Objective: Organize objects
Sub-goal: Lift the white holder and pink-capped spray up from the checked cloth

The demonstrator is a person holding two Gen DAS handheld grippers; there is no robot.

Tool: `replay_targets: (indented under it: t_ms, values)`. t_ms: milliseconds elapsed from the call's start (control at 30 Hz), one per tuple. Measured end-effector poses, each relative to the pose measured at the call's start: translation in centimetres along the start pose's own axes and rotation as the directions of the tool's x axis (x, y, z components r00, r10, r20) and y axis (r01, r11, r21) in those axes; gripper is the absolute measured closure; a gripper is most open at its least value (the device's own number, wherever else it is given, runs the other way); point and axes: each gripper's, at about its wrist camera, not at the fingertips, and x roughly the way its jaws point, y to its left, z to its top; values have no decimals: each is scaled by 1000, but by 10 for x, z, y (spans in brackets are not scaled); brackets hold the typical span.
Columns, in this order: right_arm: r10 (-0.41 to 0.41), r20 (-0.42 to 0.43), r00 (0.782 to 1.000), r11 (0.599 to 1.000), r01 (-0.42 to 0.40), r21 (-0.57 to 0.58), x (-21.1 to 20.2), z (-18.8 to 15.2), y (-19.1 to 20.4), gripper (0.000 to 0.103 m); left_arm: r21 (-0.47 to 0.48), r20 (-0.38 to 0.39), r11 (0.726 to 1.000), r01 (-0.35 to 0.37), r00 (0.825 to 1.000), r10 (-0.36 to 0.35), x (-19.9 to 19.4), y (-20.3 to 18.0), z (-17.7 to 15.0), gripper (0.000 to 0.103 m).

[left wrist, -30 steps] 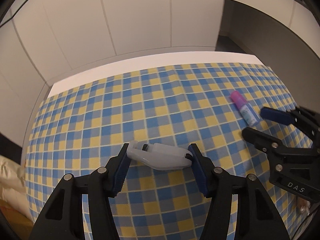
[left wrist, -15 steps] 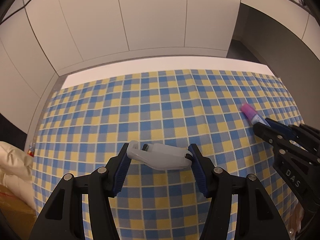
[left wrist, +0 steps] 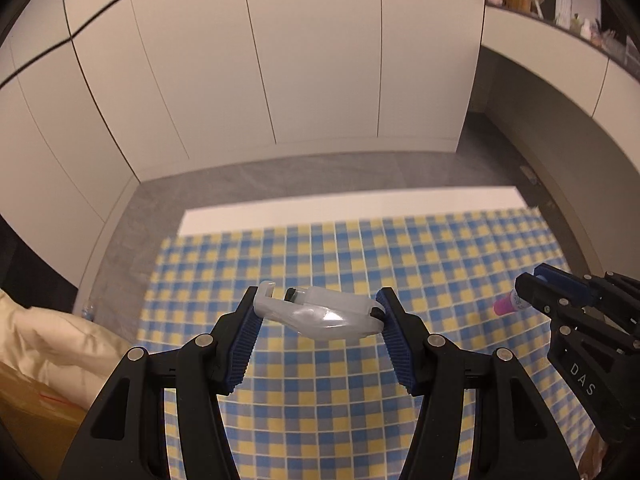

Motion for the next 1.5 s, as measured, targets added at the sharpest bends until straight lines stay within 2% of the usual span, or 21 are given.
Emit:
replay_targets:
  t_ms: [433, 800, 1500]
  values:
    - [11, 130, 991, 1000, -9, -20, -122, 47, 16, 83, -61, 100, 998, -7, 995, 13, -102, 21, 48, 44]
    - [6, 200, 980, 998, 6, -57, -205, 66, 31, 83, -82, 169, 997, -5, 985, 19, -178, 30, 65, 44]
    - [4, 268, 964, 998, 12, -57, -287, 63, 46, 83, -76, 231, 997, 23, 973, -5, -256, 36, 52, 44]
